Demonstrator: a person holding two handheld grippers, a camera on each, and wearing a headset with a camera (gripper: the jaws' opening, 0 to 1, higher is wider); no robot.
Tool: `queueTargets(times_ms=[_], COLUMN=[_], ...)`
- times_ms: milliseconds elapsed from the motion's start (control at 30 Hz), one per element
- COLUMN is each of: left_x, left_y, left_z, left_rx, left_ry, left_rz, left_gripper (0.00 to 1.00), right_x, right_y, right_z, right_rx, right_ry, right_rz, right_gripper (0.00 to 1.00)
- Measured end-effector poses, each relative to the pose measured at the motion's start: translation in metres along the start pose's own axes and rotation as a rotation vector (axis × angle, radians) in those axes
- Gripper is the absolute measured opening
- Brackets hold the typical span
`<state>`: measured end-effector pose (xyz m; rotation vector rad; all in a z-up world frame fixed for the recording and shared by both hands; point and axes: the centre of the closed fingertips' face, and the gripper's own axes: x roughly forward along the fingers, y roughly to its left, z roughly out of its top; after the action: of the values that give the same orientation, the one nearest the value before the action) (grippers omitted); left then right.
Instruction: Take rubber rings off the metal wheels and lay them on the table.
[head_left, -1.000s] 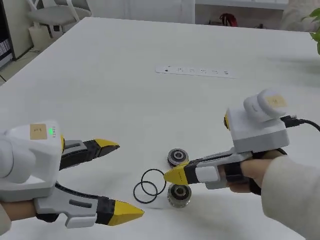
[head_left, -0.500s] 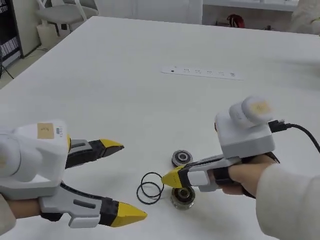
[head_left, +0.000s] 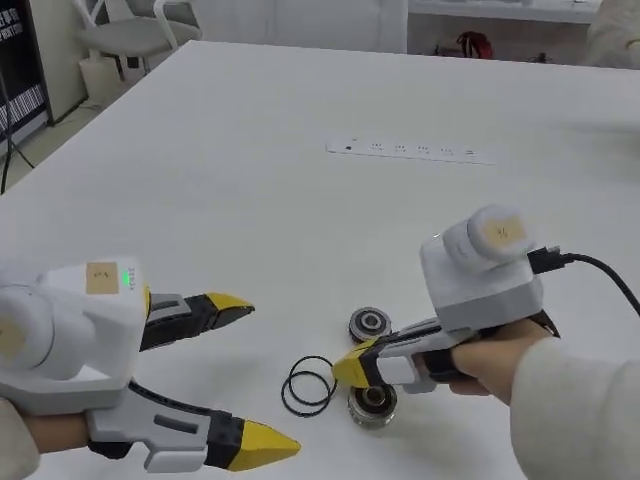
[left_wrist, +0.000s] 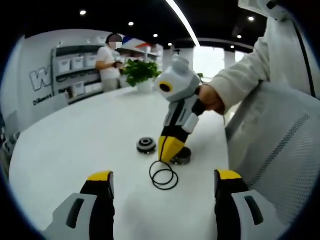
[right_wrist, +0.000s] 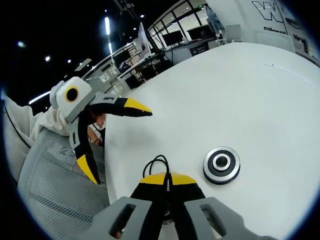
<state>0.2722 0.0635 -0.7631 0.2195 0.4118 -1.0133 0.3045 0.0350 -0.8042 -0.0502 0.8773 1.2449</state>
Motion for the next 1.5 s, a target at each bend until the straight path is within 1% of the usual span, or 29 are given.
queueTargets(times_ms=[100, 167, 267, 333, 367, 500, 767, 967, 1167, 1233, 1333, 1367, 1433, 1500], left_x=[0.0, 0.0, -0.001, -0.001, -0.001, -0.001, -0.002, -0.002, -0.001, -0.001, -0.003, -0.005, -0.005, -0.006], left_y=[0.0, 0.0, 0.0, 0.001, 0.001, 0.001, 0.004, 0.009, 0.012, 0.014, 0.02, 0.023, 0.028, 0.03], left_z=[0.0, 0.002, 0.002, 0.001, 0.0, 0.0, -0.002, -0.001, 0.0, 0.002, 0.009, 0.011, 0.013, 0.014], left_rx=[0.004, -0.001, 0.0, 0.003, 0.004, 0.002, -0.019, -0.033, -0.034, -0.041, -0.046, -0.045, -0.035, -0.032], left_ry=[0.002, -0.003, -0.001, 0.003, 0.005, 0.006, 0.0, -0.01, -0.005, -0.011, -0.025, -0.029, -0.022, -0.014], left_rz=[0.002, 0.003, 0.006, 0.009, 0.009, 0.01, 0.018, 0.024, 0.019, 0.017, 0.022, 0.025, 0.029, 0.026], left_gripper=[0.84, 0.84, 0.83, 0.83, 0.83, 0.83, 0.84, 0.84, 0.84, 0.84, 0.85, 0.85, 0.85, 0.85], right_x=[0.0, 0.0, -0.002, -0.004, -0.005, -0.011, -0.024, -0.034, -0.045, -0.049, -0.058, -0.061, -0.067, -0.071], right_y=[-0.003, -0.006, -0.007, -0.009, -0.009, -0.01, -0.012, -0.014, -0.017, -0.017, -0.018, -0.019, -0.024, -0.027], right_z=[-0.001, -0.002, -0.001, -0.001, -0.001, 0.004, 0.016, 0.023, 0.03, 0.031, 0.036, 0.037, 0.036, 0.034], right_rx=[-0.029, -0.034, -0.033, -0.047, -0.045, -0.044, -0.042, -0.053, -0.064, -0.069, -0.054, -0.047, -0.039, -0.043], right_ry=[-0.001, 0.004, -0.001, -0.004, -0.004, -0.022, -0.064, -0.09, -0.116, -0.123, -0.155, -0.164, -0.168, -0.161], right_rz=[-0.019, -0.032, -0.04, -0.062, -0.06, -0.072, -0.095, -0.108, -0.111, -0.114, -0.108, -0.106, -0.105, -0.111], right_gripper=[0.0, 0.01, 0.03, 0.05, 0.05, 0.06, 0.07, 0.1, 0.14, 0.16, 0.18, 0.18, 0.19, 0.19])
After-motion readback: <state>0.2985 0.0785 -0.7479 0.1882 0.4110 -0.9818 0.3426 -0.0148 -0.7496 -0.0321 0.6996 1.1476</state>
